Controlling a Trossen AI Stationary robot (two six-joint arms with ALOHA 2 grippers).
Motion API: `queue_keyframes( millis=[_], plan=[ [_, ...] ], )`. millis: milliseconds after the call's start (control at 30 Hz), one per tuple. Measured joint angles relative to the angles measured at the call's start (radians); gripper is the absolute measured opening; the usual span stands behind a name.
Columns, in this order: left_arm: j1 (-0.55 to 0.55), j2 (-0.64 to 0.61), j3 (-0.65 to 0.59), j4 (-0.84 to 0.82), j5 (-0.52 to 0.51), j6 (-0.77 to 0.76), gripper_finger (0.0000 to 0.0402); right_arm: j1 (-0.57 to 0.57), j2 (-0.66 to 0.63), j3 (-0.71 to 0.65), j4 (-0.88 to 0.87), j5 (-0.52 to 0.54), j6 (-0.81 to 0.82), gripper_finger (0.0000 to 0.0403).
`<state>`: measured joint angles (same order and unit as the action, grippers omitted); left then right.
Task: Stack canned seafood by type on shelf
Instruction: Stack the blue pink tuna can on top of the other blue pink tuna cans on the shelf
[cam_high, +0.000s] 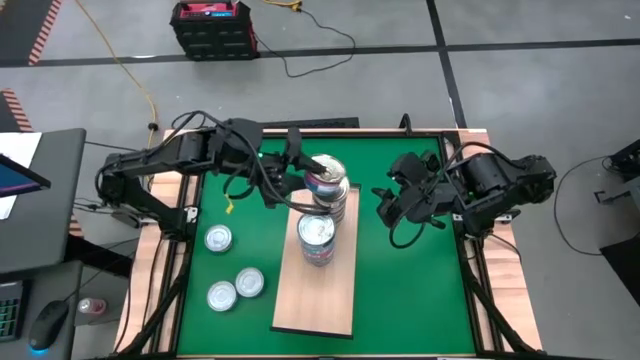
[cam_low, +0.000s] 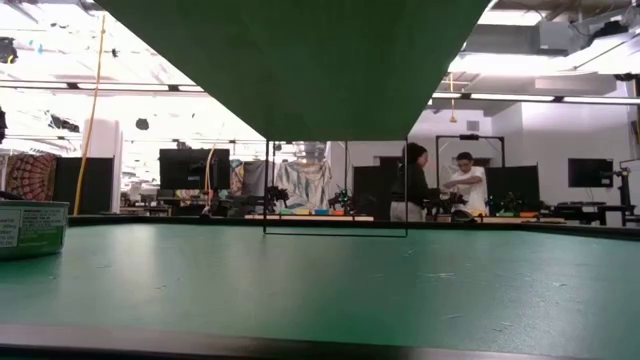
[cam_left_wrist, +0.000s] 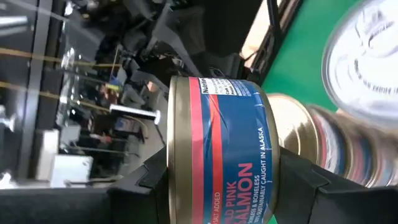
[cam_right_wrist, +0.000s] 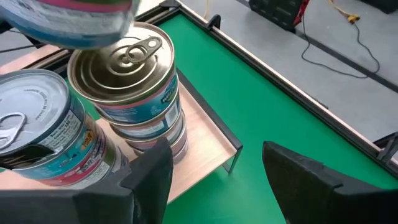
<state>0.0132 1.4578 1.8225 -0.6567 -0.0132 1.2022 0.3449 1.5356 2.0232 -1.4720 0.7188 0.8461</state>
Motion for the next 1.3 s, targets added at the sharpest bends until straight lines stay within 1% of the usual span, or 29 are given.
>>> queue_keyframes(
  millis=[167, 300, 400, 567, 933, 1100, 1167, 1300],
  plan=[
    [0.001, 0.016, -0.013, 0.018, -0.003, 0.143, 0.0183, 0.002, 0.004, 0.0, 0.002, 0.014, 0.002, 0.0276],
    [-0.001, 0.047, -0.027, 0.026, -0.044, 0.213, 0.0183, 0.002, 0.004, 0.0, 0.009, 0.015, 0.002, 0.0276],
    [-0.003, 0.052, -0.027, 0.034, -0.082, 0.208, 0.0183, 0.012, 0.004, 0.0, 0.013, 0.015, 0.002, 0.0276],
    [-0.004, 0.063, -0.026, 0.054, -0.088, 0.165, 0.019, 0.018, 0.008, 0.0, 0.015, 0.016, 0.003, 0.0276],
    [-0.003, 0.061, -0.027, 0.042, -0.085, 0.151, 0.0257, 0.019, 0.009, 0.0, 0.016, 0.024, -0.005, 0.0276],
    [-0.006, 0.061, -0.027, 0.047, -0.081, 0.151, 0.0276, 0.019, 0.009, 0.0, 0.023, 0.024, -0.005, 0.0276],
    [-0.007, 0.058, -0.026, 0.047, -0.069, 0.137, 0.0277, 0.019, 0.009, 0.0, 0.025, 0.024, -0.006, 0.0276],
    [-0.007, 0.058, 0.005, -0.001, -0.011, 0.097, 0.0278, 0.019, 0.009, 0.0, 0.029, 0.024, -0.013, 0.0276]
  ],
)
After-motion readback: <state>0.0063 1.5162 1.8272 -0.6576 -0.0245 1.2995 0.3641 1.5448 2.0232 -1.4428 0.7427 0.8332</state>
